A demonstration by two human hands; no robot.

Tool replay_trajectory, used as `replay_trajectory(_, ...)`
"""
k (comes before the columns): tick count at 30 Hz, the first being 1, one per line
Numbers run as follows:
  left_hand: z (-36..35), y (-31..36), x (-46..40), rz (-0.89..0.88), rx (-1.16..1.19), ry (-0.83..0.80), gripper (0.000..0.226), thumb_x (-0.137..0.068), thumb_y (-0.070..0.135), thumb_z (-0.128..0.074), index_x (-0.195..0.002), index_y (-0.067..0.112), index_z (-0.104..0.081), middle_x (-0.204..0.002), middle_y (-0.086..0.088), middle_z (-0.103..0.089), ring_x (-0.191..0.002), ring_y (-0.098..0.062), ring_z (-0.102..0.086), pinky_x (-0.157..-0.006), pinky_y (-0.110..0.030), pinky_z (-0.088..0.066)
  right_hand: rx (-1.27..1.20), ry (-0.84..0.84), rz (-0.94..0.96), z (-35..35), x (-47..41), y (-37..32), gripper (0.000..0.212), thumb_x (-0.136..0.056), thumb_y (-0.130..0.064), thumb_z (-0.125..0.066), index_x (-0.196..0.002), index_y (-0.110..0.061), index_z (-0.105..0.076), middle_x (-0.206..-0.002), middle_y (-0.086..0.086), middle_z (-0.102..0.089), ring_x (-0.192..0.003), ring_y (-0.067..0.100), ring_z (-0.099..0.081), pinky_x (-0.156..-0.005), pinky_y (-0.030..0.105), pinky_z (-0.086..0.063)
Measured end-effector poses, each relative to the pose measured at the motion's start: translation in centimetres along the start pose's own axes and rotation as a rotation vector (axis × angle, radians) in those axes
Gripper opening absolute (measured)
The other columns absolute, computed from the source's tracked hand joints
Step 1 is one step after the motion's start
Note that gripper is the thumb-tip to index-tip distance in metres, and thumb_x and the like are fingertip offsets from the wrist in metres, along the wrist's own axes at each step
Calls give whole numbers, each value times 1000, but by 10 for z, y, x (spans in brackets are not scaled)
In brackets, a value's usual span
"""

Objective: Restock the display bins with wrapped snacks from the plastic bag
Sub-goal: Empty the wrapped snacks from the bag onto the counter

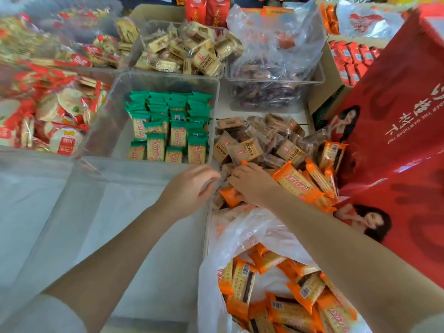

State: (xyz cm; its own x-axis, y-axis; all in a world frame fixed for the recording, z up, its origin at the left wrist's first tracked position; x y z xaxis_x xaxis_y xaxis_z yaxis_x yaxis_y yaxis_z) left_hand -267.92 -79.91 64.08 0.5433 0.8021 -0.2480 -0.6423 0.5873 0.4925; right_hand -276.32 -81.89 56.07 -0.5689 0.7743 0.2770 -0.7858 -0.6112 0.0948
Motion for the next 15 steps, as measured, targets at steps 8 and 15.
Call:
replay_trajectory(8,-60,23,-40,-82,-496,-291,16,-85,12,-55,-98,9,-64,-94,-9,-65,-91,-31,-60,-74,-36,-47,-16,-92,-133,-14,86,41,38,-98,-38,-37,-131,-20,-44,-131,-1,-51,-126,21,-42,-101,32,-30)
replay_trajectory(15,-134,-9,-39,150,-978,-838,31,-94,13,-46,-124,13,-54,-124,-6,-58,-114,-25,-54,-81,-21,-41,-151,70,-256,-24,108,55,39,-97,-42,-40,-121,-16,-56,-123,3,-55,-118,26,-48,-96,38,-36)
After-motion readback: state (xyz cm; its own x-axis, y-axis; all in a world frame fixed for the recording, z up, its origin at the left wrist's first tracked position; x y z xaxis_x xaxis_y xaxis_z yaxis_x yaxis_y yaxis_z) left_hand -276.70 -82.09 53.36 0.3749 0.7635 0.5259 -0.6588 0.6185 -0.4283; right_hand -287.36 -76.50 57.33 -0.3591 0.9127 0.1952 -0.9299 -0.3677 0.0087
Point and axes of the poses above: each hand's wrist, its own x-axis away from the middle knuckle, its own z-axis out of the back of the hand, y = z × x, the point moved 10 cm from there along -x, towards the middle knuckle
